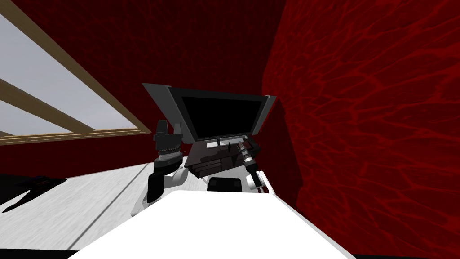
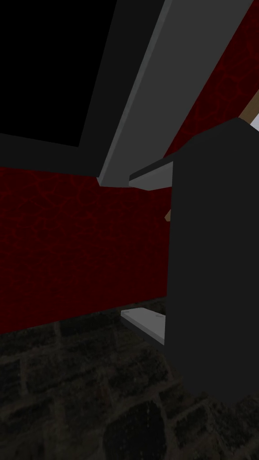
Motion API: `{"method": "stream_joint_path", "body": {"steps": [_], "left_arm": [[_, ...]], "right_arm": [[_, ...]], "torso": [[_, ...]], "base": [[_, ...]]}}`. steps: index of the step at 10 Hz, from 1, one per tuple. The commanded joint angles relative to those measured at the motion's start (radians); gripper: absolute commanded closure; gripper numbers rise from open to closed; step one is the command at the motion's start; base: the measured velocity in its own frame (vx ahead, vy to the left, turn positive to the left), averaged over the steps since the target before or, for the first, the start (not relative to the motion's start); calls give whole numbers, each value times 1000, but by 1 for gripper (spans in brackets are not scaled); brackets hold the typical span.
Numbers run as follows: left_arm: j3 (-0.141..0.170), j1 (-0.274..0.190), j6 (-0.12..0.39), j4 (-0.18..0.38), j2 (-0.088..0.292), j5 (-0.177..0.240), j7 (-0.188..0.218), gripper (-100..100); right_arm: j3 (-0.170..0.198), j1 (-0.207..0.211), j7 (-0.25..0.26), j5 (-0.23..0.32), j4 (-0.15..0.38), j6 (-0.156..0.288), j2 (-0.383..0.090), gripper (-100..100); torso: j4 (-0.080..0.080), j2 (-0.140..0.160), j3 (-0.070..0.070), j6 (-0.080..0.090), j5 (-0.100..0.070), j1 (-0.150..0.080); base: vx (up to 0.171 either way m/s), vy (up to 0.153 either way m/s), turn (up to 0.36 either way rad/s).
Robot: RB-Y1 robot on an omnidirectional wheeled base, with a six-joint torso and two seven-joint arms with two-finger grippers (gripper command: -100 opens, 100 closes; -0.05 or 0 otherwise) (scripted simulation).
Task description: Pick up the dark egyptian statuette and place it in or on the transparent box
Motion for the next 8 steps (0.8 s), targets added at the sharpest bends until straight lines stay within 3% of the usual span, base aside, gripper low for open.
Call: {"method": "stream_joint_path", "body": {"steps": [1,2,3,5,8], "left_arm": [[0,0,0,0,0,0,0,0],[0,0,0,0,0,0,0,0],[0,0,0,0,0,0,0,0],[0,0,0,0,0,0,0,0],[0,0,0,0,0,0,0,0]], "right_arm": [[13,-15,1,50,38,36,-7,-100],[13,-15,1,79,38,36,-7,-100],[26,-26,5,107,68,67,-9,-100],[26,-26,5,145,68,67,-9,-100],[50,-46,12,242,132,128,-12,-100]], "torso": [[0,0,0,0,0,0],[0,0,0,0,0,0],[0,0,0,0,0,0],[0,1,0,0,0,1],[0,1,0,0,0,1]], "base": [[20,-14,70],[16,-9,43],[16,-4,86],[10,-2,17],[12,1,68]]}}
